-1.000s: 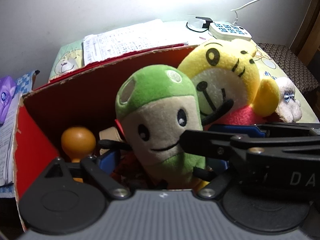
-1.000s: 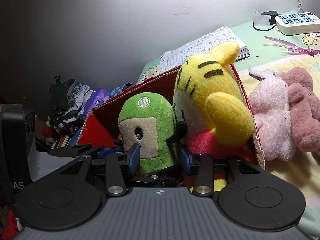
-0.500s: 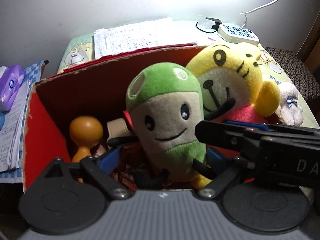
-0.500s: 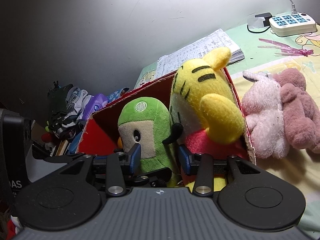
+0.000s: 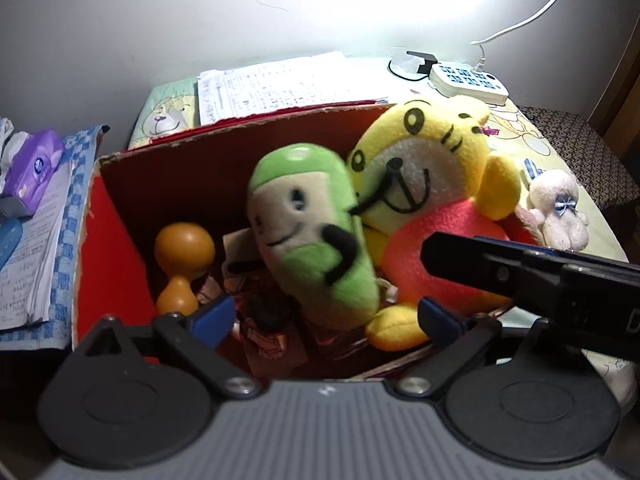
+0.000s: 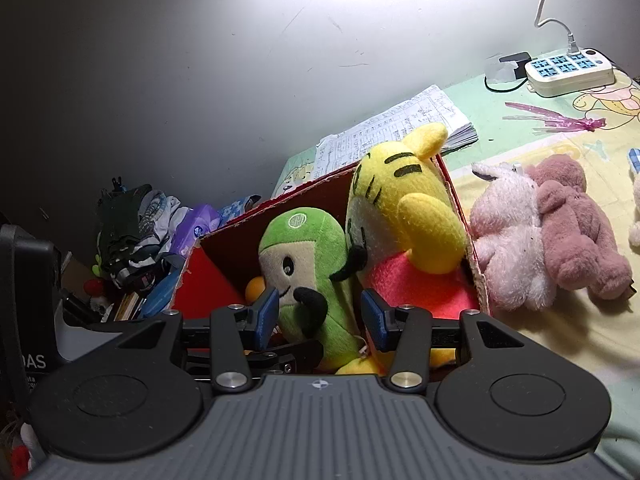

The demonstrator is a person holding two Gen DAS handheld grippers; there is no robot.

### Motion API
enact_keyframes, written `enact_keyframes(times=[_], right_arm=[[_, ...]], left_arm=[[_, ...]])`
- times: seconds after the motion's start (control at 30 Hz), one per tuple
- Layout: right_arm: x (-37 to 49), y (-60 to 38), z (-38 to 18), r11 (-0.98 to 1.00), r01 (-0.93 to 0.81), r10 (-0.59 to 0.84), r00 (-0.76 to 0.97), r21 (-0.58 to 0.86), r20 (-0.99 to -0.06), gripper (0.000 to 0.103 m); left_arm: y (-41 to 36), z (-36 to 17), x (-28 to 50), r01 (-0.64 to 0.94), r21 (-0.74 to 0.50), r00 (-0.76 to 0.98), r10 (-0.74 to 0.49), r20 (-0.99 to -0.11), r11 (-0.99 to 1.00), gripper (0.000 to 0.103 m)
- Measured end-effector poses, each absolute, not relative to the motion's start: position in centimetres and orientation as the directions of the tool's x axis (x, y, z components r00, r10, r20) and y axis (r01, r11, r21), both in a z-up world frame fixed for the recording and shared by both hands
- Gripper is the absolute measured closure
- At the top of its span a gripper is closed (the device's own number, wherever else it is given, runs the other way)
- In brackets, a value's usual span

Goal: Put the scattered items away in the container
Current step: 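Lower the green plush into the box beside the tiger, open right gripper, then move the right gripper to the white bunny with blue bow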

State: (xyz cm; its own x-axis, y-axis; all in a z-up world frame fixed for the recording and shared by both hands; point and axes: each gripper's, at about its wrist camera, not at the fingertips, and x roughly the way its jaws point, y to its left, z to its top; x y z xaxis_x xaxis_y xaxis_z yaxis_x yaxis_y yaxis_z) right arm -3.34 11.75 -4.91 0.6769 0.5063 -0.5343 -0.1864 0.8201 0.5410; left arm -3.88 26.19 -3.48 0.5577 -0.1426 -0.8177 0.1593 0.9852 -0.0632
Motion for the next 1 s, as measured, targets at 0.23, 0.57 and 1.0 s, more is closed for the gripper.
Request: enact_keyframes(times=[0.23,0.57,1.0], right_arm=[[-5.6,10.5,-4.6,0.8,-0.193,0.514,0.709,0.569,-0.483,0.054],[-6.7,7.1,-4.7,0.747,-0.221,0.553,0.73,0.627,-0.402,0.054],[-8.1,-6.7,-6.8,0.747,-0.051,0.448,0.776,0.663,-0.445,0.053]], left_arm=[[25.6,-2.1,-5.8,0.16,-0.016,0.613,-0.113,-0.782,0.987,0.005],[23.7,-0.2,-7.9,0.167,-0.077,0.641,-0.168,-0.749,0.983,0.005],[9.2,0.1,-8.2,0.42,-0.112,0.601,-0.369,-0.709,0.901,0.005]])
